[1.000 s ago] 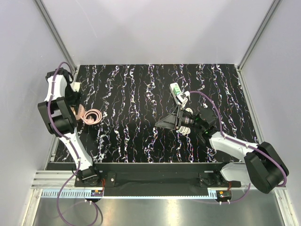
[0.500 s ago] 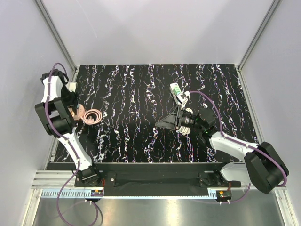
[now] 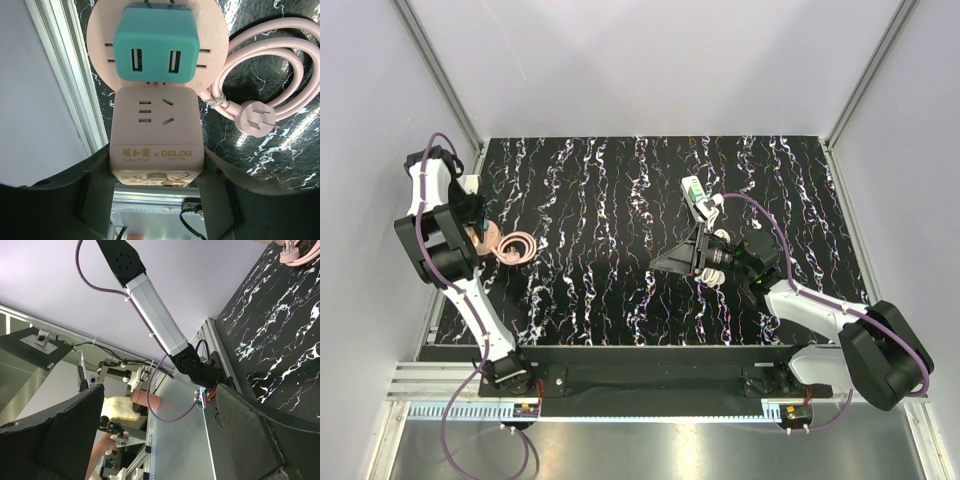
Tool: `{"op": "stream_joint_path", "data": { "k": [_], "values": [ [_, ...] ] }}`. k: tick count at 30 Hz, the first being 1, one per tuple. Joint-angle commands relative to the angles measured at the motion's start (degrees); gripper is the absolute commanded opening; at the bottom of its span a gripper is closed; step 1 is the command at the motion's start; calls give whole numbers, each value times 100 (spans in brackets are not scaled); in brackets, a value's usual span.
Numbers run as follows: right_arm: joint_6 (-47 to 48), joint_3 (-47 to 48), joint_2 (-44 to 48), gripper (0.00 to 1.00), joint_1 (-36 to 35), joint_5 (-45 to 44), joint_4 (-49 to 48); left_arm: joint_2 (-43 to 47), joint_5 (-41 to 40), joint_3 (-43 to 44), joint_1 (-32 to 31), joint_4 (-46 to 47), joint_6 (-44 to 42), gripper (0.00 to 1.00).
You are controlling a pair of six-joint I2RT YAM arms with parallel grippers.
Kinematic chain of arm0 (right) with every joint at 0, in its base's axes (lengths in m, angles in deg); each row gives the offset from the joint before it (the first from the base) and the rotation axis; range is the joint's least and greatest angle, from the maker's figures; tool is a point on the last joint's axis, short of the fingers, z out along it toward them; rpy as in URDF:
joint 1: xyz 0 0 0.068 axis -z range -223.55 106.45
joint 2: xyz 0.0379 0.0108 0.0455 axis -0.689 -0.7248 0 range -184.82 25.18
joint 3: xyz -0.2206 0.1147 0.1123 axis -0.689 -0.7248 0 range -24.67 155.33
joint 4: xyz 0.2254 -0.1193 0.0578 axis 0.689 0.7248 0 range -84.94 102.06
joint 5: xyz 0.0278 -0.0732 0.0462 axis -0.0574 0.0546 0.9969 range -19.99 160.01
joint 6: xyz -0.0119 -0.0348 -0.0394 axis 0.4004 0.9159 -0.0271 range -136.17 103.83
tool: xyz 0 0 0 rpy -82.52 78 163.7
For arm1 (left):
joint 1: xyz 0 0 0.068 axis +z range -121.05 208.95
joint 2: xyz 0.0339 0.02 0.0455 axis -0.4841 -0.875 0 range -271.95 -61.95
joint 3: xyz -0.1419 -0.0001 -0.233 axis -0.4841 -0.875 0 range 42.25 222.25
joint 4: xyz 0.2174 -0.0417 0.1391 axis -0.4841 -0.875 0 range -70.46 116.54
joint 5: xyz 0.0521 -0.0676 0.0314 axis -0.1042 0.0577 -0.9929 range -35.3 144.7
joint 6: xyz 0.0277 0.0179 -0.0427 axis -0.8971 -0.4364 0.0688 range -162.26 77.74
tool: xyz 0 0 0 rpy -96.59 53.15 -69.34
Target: Insert the plug
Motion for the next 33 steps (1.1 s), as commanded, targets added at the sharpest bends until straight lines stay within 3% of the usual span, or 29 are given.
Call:
{"op": "stream_joint_path", "data": {
  "k": [1,33],
  "values": [
    [-70,-1,-34,100,21,25,-280,-301,41,114,38,273,46,0],
    [-290,-28,-421,100,29,87,-702,-968,-259,526,178,898,370,0]
  ]
}}
